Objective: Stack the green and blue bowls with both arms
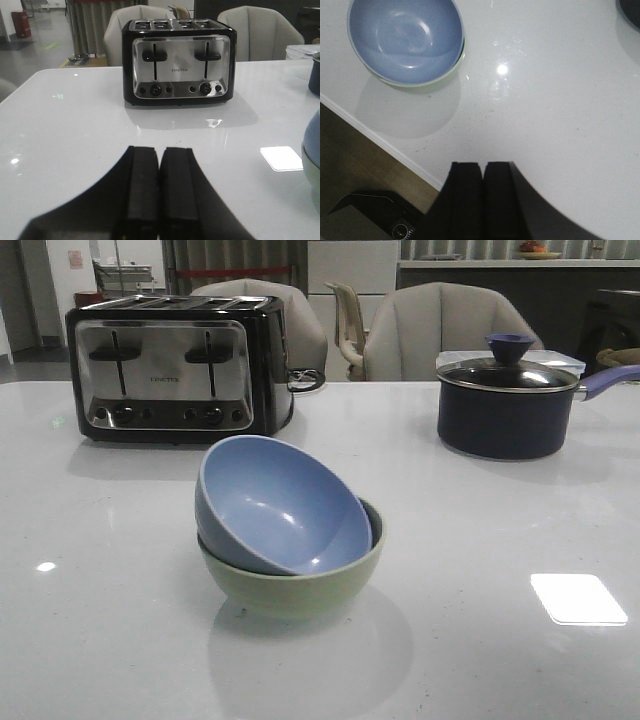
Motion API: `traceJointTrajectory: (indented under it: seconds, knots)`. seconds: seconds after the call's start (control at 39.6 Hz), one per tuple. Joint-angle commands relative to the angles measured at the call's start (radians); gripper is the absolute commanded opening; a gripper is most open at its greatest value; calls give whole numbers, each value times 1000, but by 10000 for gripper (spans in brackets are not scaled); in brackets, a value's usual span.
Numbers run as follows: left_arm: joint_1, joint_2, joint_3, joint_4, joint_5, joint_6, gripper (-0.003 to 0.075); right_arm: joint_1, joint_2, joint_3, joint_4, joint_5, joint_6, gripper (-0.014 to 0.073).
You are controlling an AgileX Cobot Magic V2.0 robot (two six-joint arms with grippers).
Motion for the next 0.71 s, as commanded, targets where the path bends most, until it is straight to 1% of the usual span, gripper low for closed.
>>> traceJointTrajectory:
  seconds: [0.0, 0.03, 0.28, 0.68]
  knots:
    - [14, -20, 13, -8, -193, -9, 101, -1, -6, -26, -8, -56, -7, 43]
    - [16, -20, 21, -8, -216, -9, 100, -1, -6, -26, -8, -56, -7, 43]
    - [52, -20, 19, -8, -231, -9, 100, -1, -6, -26, -8, -53, -7, 43]
    - [52, -20, 19, -8, -231, -9, 100, -1, -6, -26, -8, -53, -7, 43]
